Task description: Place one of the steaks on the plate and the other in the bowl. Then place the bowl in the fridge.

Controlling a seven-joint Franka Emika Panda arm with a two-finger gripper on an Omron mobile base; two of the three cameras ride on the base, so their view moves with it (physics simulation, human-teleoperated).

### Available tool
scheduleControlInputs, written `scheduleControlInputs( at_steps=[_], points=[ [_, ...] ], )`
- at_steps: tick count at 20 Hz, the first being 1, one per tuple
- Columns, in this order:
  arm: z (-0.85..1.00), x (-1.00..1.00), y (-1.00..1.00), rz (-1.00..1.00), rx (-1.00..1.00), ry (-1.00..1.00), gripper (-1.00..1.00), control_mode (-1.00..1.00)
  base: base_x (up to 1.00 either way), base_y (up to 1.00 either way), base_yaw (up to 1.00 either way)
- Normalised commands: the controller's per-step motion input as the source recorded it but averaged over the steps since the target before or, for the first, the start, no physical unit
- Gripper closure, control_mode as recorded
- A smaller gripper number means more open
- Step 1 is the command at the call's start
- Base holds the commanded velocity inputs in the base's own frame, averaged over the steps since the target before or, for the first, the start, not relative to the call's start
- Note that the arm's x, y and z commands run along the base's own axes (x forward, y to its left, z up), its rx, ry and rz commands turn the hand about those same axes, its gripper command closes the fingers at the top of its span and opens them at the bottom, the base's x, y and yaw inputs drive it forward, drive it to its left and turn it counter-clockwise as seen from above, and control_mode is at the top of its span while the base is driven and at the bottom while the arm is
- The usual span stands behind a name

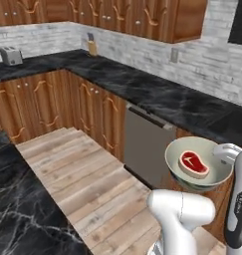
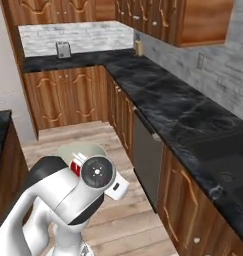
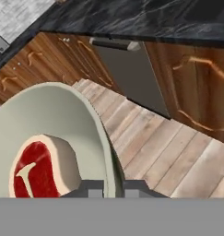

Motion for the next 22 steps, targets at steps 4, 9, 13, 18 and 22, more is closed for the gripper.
scheduleControlInputs(
  at_steps=[4, 9, 13, 18, 22],
  points=[
    [0.00, 0.00, 0.00, 0.00, 0.00, 0.00, 1.00, 1.00, 1.00, 0.00, 0.56],
    [0.00, 0.00, 0.00, 0.00, 0.00, 0.00, 1.00, 1.00, 1.00, 0.00, 0.52],
    [0.00, 0.00, 0.00, 0.00, 0.00, 0.00, 1.00, 1.00, 1.00, 0.00, 0.47],
    [0.00, 0.00, 0.00, 0.00, 0.00, 0.00, 1.00, 1.00, 1.00, -0.13, 0.42],
    [0.00, 0.00, 0.00, 0.00, 0.00, 0.00, 1.00, 1.00, 1.00, -0.62, 0.33]
  ],
)
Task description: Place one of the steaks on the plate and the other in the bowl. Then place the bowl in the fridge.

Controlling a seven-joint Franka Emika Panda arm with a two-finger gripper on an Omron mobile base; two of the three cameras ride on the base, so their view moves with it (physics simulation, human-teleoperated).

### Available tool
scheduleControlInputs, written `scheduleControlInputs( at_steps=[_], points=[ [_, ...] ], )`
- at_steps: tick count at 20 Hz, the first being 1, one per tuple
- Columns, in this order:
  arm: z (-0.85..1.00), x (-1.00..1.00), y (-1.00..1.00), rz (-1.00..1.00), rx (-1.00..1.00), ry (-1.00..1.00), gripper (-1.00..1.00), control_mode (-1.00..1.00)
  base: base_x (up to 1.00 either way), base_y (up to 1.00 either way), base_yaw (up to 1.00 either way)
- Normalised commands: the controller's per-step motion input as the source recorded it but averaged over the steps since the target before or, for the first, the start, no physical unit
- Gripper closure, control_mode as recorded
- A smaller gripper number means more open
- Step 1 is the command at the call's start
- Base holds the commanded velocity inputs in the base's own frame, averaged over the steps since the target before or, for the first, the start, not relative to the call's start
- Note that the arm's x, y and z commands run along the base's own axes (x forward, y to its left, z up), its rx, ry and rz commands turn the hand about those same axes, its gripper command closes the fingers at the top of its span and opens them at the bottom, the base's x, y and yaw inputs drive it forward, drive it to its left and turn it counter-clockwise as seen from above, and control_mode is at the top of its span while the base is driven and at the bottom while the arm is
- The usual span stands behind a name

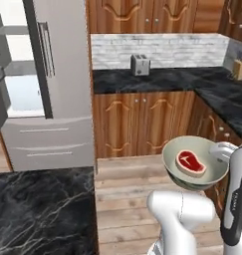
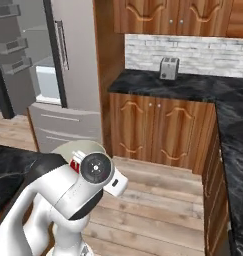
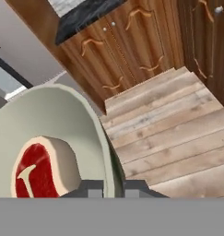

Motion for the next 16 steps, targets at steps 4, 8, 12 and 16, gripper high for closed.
scheduleControlInputs(
  at_steps=[4, 8, 12, 16],
  points=[
    [0.00, 0.00, 0.00, 0.00, 0.00, 0.00, 1.00, 1.00, 1.00, -0.44, 0.30],
    [0.00, 0.00, 0.00, 0.00, 0.00, 0.00, 1.00, 1.00, 1.00, 0.00, 0.42],
    [0.00, 0.00, 0.00, 0.00, 0.00, 0.00, 1.00, 1.00, 1.00, 0.00, 0.55],
    [0.00, 0.00, 0.00, 0.00, 0.00, 0.00, 1.00, 1.00, 1.00, 0.12, 0.49]
  ],
)
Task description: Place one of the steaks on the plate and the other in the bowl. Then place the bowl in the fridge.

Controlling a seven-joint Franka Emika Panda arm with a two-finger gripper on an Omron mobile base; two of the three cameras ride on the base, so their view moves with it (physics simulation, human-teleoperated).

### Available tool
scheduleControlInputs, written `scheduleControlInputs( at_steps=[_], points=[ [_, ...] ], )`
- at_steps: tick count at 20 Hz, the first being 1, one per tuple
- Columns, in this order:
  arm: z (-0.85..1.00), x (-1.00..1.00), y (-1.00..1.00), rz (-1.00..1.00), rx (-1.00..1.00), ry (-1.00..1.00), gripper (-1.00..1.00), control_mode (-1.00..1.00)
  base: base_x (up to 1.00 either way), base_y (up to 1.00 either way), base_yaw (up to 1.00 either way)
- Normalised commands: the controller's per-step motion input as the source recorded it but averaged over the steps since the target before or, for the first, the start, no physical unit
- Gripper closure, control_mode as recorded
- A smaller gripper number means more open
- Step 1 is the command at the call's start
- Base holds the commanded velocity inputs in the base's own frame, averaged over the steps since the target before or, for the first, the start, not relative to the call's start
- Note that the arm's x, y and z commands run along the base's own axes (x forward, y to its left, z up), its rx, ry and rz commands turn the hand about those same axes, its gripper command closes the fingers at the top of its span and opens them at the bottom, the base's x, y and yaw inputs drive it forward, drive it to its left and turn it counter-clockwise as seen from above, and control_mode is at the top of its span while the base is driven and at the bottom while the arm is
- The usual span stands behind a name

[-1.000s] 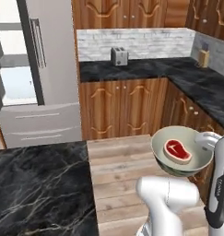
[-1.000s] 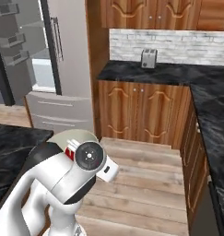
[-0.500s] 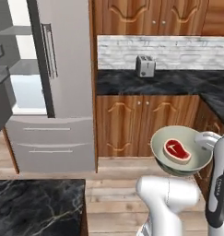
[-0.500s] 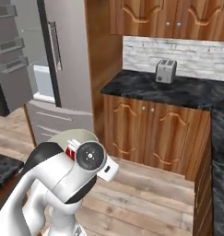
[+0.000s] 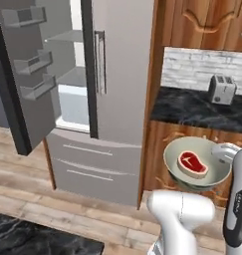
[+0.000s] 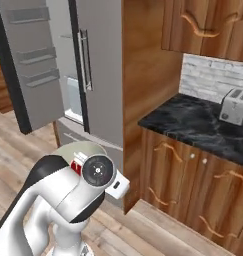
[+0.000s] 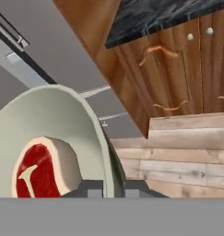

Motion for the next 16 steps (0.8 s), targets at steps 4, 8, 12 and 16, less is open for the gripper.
scheduleControlInputs(
  at_steps=[4, 8, 12, 16],
  points=[
    [0.00, 0.00, 0.00, 0.00, 0.00, 0.00, 1.00, 1.00, 1.00, 0.51, 0.38],
    [0.00, 0.00, 0.00, 0.00, 0.00, 0.00, 1.00, 1.00, 0.98, 0.66, 0.34],
    [0.00, 0.00, 0.00, 0.00, 0.00, 0.00, 1.00, 1.00, 1.00, 0.30, 0.31],
    [0.00, 0.00, 0.00, 0.00, 0.00, 0.00, 1.00, 1.00, 1.00, 0.34, 0.34]
  ],
)
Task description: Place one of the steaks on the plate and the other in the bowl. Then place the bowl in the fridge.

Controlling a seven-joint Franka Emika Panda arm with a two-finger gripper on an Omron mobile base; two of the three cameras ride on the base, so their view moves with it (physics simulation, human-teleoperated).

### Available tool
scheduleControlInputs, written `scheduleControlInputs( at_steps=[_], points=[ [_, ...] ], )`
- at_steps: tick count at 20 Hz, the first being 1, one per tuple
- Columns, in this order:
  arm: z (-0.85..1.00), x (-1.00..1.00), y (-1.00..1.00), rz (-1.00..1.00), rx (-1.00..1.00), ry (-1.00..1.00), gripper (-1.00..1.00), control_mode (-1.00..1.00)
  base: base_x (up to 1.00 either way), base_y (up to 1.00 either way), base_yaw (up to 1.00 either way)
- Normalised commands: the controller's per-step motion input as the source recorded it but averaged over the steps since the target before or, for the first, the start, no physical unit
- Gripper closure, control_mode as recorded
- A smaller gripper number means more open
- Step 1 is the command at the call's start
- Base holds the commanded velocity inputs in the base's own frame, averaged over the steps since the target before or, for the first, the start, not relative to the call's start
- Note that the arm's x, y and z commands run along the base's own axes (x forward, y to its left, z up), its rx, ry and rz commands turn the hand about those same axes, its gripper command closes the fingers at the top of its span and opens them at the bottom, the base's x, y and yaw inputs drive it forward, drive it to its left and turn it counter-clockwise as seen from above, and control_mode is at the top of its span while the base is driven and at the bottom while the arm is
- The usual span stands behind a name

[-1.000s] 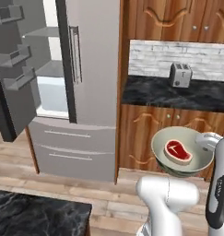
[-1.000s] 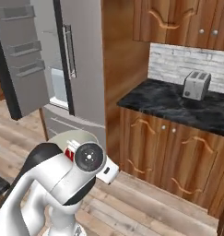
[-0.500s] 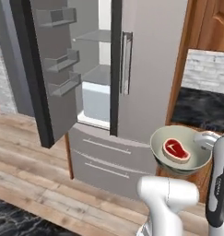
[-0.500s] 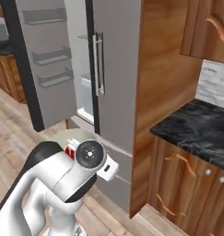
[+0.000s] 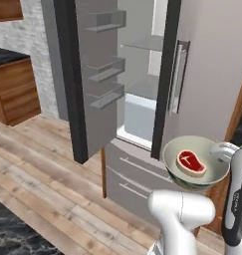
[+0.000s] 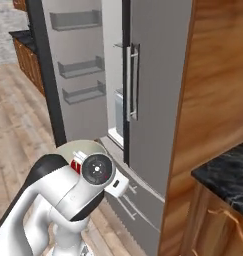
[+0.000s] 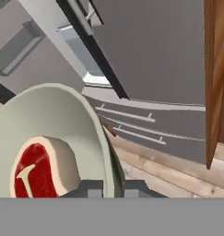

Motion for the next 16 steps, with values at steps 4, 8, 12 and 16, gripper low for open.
scheduleControlInputs(
  at_steps=[4, 8, 12, 16],
  points=[
    [0.00, 0.00, 0.00, 0.00, 0.00, 0.00, 1.00, 1.00, 1.00, 0.32, 0.37],
    [0.00, 0.00, 0.00, 0.00, 0.00, 0.00, 1.00, 1.00, 0.99, 0.06, 0.23],
    [0.00, 0.00, 0.00, 0.00, 0.00, 0.00, 1.00, 1.00, 0.97, 0.00, 0.05],
    [0.00, 0.00, 0.00, 0.00, 0.00, 0.00, 1.00, 1.00, 0.75, 0.00, 0.00]
  ],
)
